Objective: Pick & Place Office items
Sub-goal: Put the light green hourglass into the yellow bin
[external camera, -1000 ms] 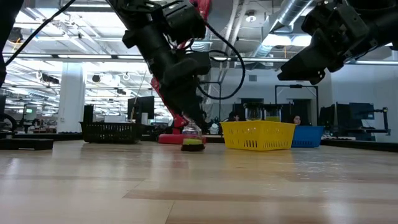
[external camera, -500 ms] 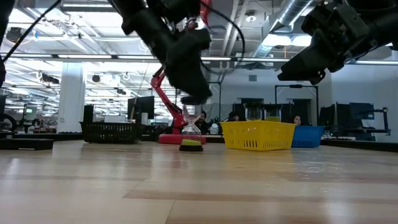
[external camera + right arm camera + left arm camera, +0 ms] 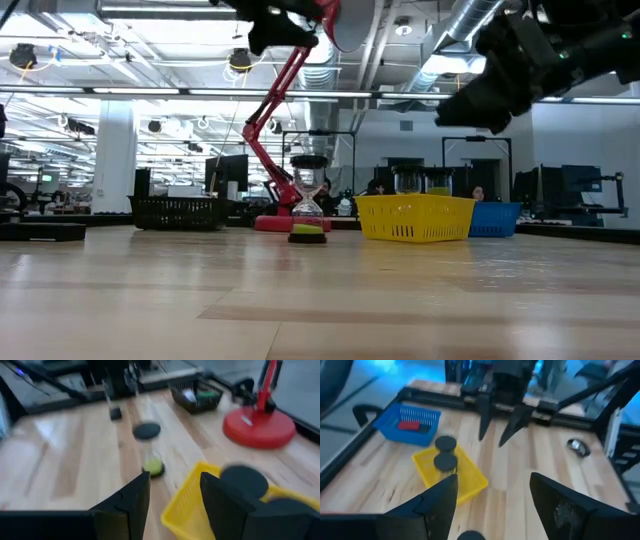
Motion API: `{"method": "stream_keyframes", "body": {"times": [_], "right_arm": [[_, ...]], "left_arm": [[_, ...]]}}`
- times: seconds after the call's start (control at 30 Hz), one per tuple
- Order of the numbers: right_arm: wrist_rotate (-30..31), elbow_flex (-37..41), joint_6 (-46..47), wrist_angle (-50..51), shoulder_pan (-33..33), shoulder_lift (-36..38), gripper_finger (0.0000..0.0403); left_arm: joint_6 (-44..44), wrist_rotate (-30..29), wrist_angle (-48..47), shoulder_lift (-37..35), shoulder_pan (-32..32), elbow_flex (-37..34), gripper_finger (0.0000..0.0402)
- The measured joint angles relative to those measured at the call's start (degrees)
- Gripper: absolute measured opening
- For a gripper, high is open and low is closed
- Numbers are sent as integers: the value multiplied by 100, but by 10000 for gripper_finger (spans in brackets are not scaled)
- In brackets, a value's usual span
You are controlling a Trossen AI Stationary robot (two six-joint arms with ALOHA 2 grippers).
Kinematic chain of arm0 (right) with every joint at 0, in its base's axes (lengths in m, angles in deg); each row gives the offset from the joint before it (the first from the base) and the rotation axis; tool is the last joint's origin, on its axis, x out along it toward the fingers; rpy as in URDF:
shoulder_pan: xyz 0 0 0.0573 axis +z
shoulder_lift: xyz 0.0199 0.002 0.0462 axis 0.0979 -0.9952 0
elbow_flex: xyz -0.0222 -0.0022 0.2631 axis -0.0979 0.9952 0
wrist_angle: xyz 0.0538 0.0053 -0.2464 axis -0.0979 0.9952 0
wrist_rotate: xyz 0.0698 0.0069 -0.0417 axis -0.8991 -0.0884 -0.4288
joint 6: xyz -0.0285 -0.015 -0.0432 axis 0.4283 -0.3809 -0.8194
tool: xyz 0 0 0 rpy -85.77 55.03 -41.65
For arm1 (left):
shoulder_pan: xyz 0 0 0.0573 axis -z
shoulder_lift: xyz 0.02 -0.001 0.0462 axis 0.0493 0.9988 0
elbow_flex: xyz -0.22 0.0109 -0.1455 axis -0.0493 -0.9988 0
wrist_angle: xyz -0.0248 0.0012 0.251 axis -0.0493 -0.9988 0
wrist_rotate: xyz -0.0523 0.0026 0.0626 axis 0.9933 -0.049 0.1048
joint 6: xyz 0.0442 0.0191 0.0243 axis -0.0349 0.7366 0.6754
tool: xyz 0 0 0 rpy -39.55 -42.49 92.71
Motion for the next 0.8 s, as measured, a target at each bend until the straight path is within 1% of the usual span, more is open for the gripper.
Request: {"method": "stream_keyframes", "body": {"times": [0.07,0.17,0.3,0.4,0.47,0.53,0.6,0.7,0.8], "right_arm": [[-314,0,-196,-382,-43,-47,166],[-637,6,-884,-1259,33,-321,166],[-691,-16,-1575,-2805,170,-993,166],[-693,-115,-1685,-3562,177,-1627,166],[-691,-273,-1911,-3643,154,-2018,166],[-687,-517,-2257,-3614,111,-2425,166],[-686,-855,-2353,-3627,78,-2844,168],[-678,-1409,-2369,-3540,55,-3402,176],[-690,-1993,-2373,-3089,-25,-3866,190]], "left_arm": [[-2,0,-65,-249,29,-203,236],[-5,-2,-17,-582,40,-596,229],[-75,-9,179,-942,38,-1223,221],[-488,-8,319,-1147,54,-1646,216],[-856,-7,450,-1274,107,-1918,214],[-1040,-9,695,-1394,190,-2186,214],[-1007,-1,1113,-1441,266,-2416,214],[-795,5,1488,-1519,355,-2693,215],[-762,1,1548,-1578,401,-2803,214]]}}
